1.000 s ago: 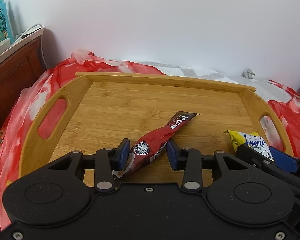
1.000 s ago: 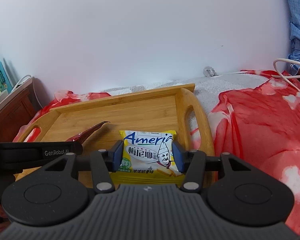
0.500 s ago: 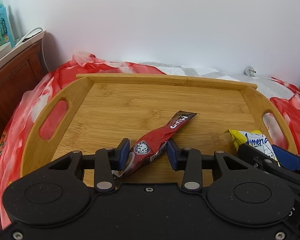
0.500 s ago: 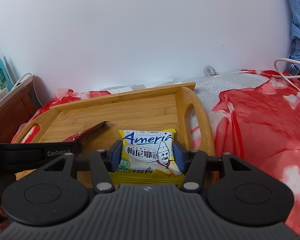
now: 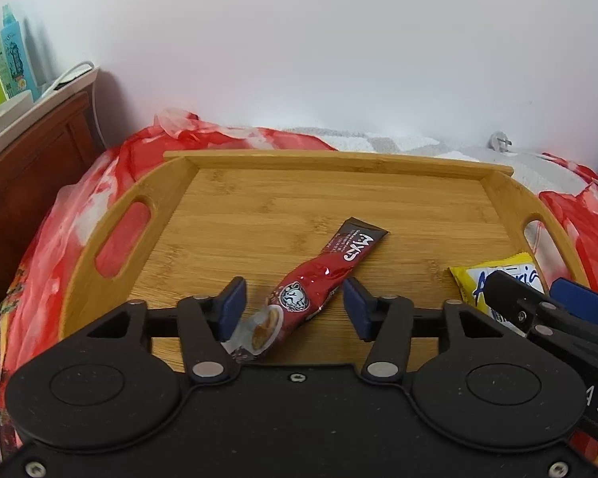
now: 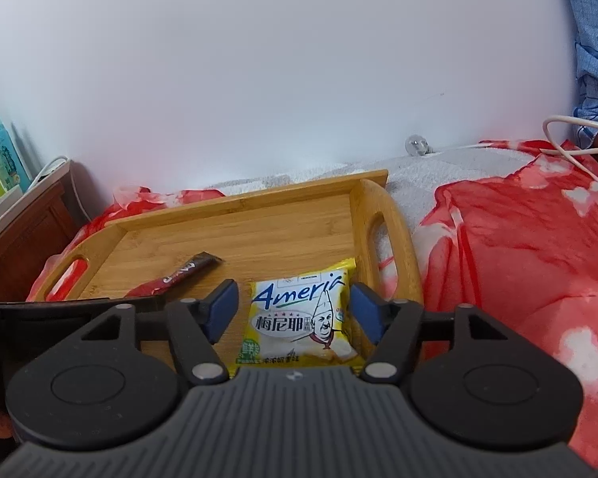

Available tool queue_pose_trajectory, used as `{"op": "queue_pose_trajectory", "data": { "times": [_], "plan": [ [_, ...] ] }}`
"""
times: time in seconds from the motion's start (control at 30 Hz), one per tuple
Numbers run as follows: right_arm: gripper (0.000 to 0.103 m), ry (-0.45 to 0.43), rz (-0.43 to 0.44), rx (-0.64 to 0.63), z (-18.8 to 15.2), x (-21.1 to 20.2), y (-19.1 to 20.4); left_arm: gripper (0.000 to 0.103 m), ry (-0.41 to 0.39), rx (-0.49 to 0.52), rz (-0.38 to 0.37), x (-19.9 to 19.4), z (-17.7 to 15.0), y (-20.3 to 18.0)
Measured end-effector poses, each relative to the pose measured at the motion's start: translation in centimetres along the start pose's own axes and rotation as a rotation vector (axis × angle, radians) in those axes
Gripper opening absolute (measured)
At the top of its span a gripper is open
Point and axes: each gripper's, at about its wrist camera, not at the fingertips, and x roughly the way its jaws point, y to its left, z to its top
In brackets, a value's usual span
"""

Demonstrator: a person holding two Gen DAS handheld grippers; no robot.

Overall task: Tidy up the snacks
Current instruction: 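Open both grippers to release the two snacks on the tray, then move both tools back toward the remaining snacks on the bed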

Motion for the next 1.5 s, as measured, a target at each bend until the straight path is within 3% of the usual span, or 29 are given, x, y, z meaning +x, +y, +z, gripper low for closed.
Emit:
{"op": "queue_pose_trajectory", "data": {
  "times": [0.4, 1.0, 1.5],
  "plan": [
    [0.086, -0.050, -0.019, -0.052, 0.1, -2.7, 1.4, 0.079, -0.037, 0.013, -0.010, -3.5, -0.9, 1.3],
    [0.091, -0.116, -0.040, -0.083, -0.9, -9.8, 1.8, 0.087, -0.098, 0.049, -0.069, -10.6, -3.9, 3.4],
    [0.102, -0.117, -0.031, -0.045, -5.8, -15.5, 2.0, 0.091, -0.129, 0.078, -0.164, -15.7, -9.1, 5.1]
  ]
}}
